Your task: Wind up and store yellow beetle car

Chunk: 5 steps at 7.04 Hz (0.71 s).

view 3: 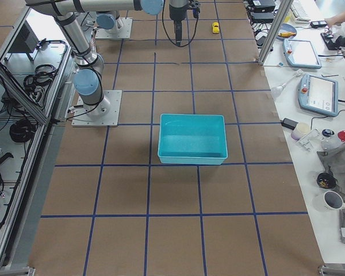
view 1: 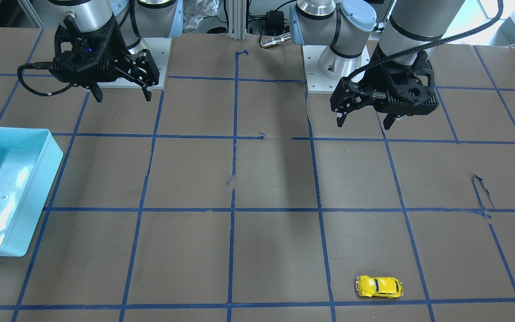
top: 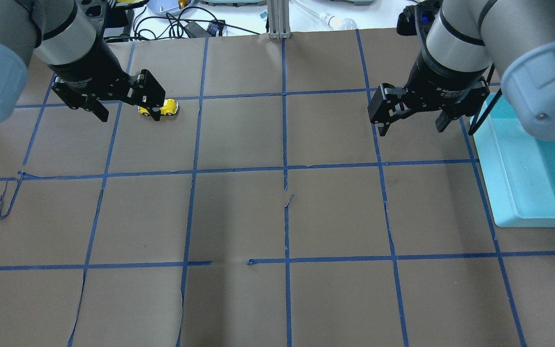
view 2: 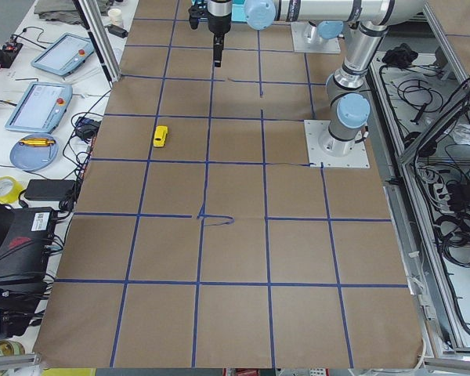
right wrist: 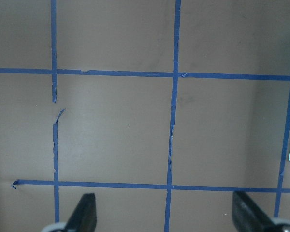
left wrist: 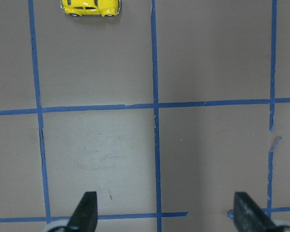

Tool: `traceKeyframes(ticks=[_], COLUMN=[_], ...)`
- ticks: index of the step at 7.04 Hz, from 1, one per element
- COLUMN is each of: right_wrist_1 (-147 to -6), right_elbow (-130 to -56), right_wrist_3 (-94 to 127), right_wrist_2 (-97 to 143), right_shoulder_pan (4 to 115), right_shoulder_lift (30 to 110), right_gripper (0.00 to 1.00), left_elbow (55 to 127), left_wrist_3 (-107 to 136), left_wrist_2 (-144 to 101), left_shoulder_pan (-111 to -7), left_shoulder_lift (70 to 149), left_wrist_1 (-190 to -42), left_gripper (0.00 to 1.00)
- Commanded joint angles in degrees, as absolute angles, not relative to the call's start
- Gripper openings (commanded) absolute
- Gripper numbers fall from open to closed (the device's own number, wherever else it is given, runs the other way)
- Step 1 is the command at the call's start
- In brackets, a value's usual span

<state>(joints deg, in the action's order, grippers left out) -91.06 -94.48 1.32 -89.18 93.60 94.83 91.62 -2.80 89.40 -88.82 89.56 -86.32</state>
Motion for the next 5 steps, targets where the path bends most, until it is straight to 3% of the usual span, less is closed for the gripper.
traceKeyframes(ticks=[1, 5], right_wrist_1=[-90.97, -90.26], right_elbow=[-94.48, -94.48], right_wrist_3=[1.32, 0.09], right_wrist_2=[-89.3, -90.26], right_shoulder_pan=[93.6, 93.6], right_shoulder_lift=[94.83, 94.83], right_gripper=[1.0, 1.0], left_elbow=[91.41, 91.41], left_wrist_3=[-2.99, -2.99], left_wrist_2=[89.3, 89.3], left_shoulder_pan=[-88.42, -88.42], left_shoulder_lift=[89.56, 89.56], left_wrist_1=[-86.31, -86.31], left_gripper=[1.0, 1.0])
